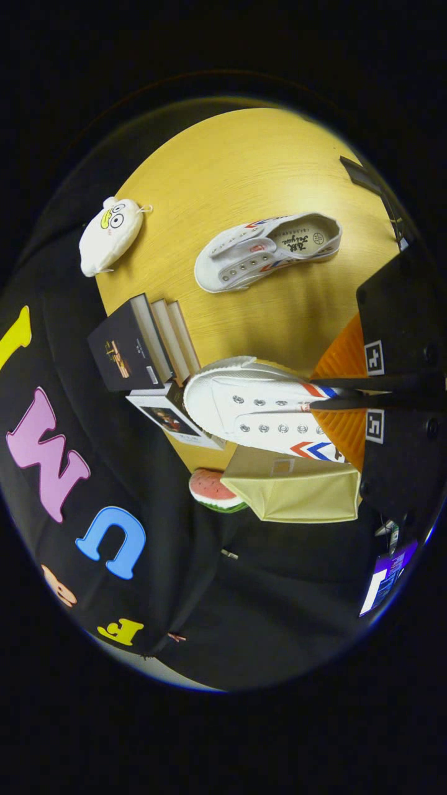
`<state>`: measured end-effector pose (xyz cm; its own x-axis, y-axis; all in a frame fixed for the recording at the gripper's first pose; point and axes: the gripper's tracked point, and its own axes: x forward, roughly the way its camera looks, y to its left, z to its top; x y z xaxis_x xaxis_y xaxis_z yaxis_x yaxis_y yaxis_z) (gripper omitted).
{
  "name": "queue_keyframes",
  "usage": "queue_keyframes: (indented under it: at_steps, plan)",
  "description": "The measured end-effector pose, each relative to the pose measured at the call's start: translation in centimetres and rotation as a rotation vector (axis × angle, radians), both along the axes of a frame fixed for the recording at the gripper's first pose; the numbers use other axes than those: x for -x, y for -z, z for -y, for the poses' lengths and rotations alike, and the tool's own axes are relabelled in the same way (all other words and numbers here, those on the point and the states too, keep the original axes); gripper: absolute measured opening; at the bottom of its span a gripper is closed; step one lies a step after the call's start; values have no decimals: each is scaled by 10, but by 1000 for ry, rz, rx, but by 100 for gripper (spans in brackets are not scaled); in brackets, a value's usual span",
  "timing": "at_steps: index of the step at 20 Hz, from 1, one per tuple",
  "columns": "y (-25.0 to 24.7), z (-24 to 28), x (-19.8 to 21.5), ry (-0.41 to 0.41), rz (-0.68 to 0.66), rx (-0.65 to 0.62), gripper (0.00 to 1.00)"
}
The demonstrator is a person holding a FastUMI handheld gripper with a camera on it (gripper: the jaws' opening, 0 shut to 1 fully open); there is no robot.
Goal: Open the storage box then place both shoes into the box .Put the left shoe in first, then the right shoe, with the right side of both shoes facing outward in a uniform manner.
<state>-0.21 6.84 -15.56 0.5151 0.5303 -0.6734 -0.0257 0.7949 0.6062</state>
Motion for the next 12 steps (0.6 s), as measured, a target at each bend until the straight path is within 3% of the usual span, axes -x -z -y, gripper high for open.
queue_keyframes:
  at_steps: [6, 12]
  plan:
    - [-70, -65, -5, -92, 71, -66, 5]
    - [-65, -174, -2, -230, 24, -94, 5]
